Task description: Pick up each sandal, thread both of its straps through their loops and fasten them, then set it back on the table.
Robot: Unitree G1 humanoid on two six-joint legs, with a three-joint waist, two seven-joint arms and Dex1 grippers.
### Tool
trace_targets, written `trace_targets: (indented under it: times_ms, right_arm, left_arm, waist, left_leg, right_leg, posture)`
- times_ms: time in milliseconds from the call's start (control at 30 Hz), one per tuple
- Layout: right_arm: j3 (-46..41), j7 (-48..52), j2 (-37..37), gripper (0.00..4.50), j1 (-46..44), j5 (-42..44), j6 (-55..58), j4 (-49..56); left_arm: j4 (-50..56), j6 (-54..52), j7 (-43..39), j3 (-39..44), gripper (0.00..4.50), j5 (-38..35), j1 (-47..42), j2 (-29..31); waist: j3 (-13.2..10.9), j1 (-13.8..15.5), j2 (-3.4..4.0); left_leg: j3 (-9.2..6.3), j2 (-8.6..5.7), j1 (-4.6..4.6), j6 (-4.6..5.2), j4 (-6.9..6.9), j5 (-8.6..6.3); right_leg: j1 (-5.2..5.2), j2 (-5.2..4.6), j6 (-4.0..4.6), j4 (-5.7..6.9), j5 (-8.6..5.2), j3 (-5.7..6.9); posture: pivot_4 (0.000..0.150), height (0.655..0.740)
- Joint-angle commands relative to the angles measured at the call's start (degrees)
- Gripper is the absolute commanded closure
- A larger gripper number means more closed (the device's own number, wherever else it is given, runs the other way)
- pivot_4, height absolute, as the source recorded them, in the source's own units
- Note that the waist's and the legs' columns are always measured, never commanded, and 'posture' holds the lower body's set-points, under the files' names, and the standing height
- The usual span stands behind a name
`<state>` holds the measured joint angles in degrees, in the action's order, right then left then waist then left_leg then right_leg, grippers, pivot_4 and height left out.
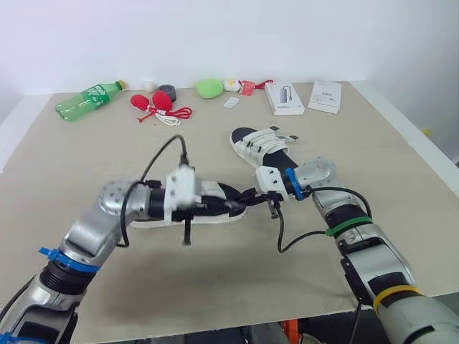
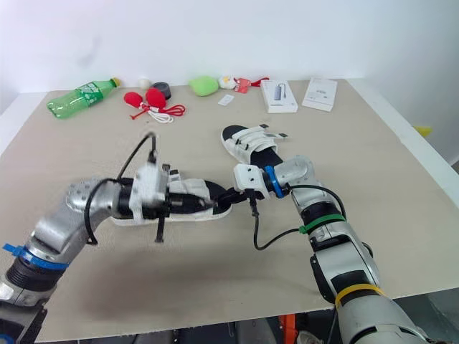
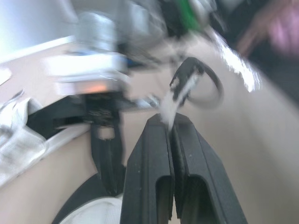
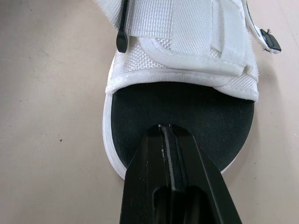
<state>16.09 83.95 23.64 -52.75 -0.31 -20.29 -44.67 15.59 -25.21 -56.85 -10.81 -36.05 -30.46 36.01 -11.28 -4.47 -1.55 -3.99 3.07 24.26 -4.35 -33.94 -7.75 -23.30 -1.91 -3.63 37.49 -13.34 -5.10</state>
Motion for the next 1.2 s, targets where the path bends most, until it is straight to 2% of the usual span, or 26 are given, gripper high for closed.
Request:
trace_targets:
  times_ms: [33, 233, 433, 667, 800, 900, 1033, 1067, 1133, 1200]
  right_arm:
    - [0.84, 0.35, 0.39, 4.5, 0.3, -0.91, -0.1, -0.04]
    - [0.79, 0.26, 0.34, 4.5, -0.25, -1.03, -0.27, -0.56]
    - [0.75, 0.32, 0.57, 4.5, -0.26, -1.03, -0.12, -0.45]
    - [0.57, 0.34, 1.07, 4.5, -0.34, -0.98, 0.19, -0.11]
    - [0.51, 0.26, 1.34, 4.5, -0.18, -0.96, 0.23, 0.01]
    - [0.54, 0.23, 1.43, 4.5, 0.09, -0.96, 0.27, 0.21]
    - [0.55, 0.19, 1.44, 4.5, 0.06, -0.92, 0.35, 0.22]
    - [0.55, 0.19, 1.44, 4.5, 0.06, -0.92, 0.36, 0.23]
    - [0.48, 0.24, 1.56, 4.5, 0.1, -0.85, 0.37, 0.24]
    - [0.48, 0.2, 1.61, 4.5, 0.14, -0.88, 0.32, 0.17]
  left_arm:
    - [-4.06, -12.09, 6.15, 6.61, 4.43, -8.43, -3.39, -2.39]
    - [-13.32, -17.37, 11.33, 10.22, 4.43, -6.82, -5.36, -4.74]
    - [-17.11, -16.47, 10.08, 9.38, 4.43, -4.31, -5.86, -6.49]
    - [-21.39, -14.18, 6.65, 5.9, 4.43, 1.76, -6.44, -6.68]
    - [-24.33, -10.52, 6.06, 2.89, 4.43, 8.79, -6.47, -5.29]
    - [-25.51, -8.61, 5.46, 2.11, 3.64, 11.17, -6.53, -5.15]
    - [-27.21, -4.53, 5.82, 1.86, 1.86, 15.11, -7.04, -5.17]
    - [-27.44, -3.33, 5.65, 1.83, 1.29, 16.06, -7.14, -5.11]
    - [-28.69, 4.5, 6.39, 1.48, 0.46, 20.87, -8.27, -4.01]
    - [-31.26, 11.02, 8.44, 2.93, 0.46, 23.82, -11.18, -4.08]
  waist:
    - [0.0, 0.0, 0.0]
    - [0.0, -0.02, 0.0]
    - [0.0, 0.02, 0.0]
    - [0.0, 0.04, 0.0]
    - [0.0, 0.05, 0.0]
    - [0.0, 0.04, 0.0]
    - [0.0, 0.05, 0.0]
    - [0.0, 0.05, 0.0]
    - [0.0, 0.08, 0.0]
    - [0.0, 0.1, 0.0]
  left_leg:
    - [0.0, -0.01, 0.0, 0.0, 0.0, 0.0]
    - [-0.05, -0.02, 0.0, 0.0, 0.0, 0.0]
    - [-0.05, -0.02, 0.0, -0.01, -0.01, 0.0]
    - [-0.05, -0.03, 0.0, -0.03, -0.01, 0.01]
    - [-0.05, -0.04, -0.01, -0.04, -0.05, 0.02]
    - [-0.05, -0.04, -0.03, -0.05, -0.06, 0.03]
    - [-0.05, -0.04, -0.03, -0.05, -0.06, 0.04]
    - [-0.05, -0.04, -0.03, -0.05, -0.06, 0.04]
    - [-0.05, -0.04, -0.02, -0.05, -0.05, 0.04]
    - [-0.05, -0.04, -0.02, -0.05, -0.05, 0.04]
  right_leg:
    - [0.0, 0.0, -0.09, 0.0, 0.04, 0.0]
    - [0.0, 0.01, -0.25, 0.0, 0.13, 0.03]
    - [0.01, 0.02, -0.25, 0.0, 0.16, 0.05]
    - [0.01, 0.01, -0.27, 0.0, 0.18, 0.03]
    - [0.05, 0.01, -0.3, -0.01, 0.21, 0.01]
    - [0.05, 0.01, -0.28, 0.0, 0.25, 0.01]
    - [0.05, 0.01, -0.28, -0.01, 0.25, 0.0]
    - [0.05, 0.01, -0.28, -0.02, 0.25, -0.01]
    - [0.05, 0.01, -0.29, -0.02, 0.24, 0.0]
    - [0.04, 0.01, -0.29, -0.02, 0.24, 0.01]
  posture:
    - [0.15, 0.74]
    - [0.15, 0.74]
    - [0.15, 0.74]
    - [0.15, 0.74]
    - [0.15, 0.74]
    - [0.15, 0.74]
    - [0.15, 0.74]
    - [0.15, 0.74]
    - [0.15, 0.74]
    - [0.15, 0.74]
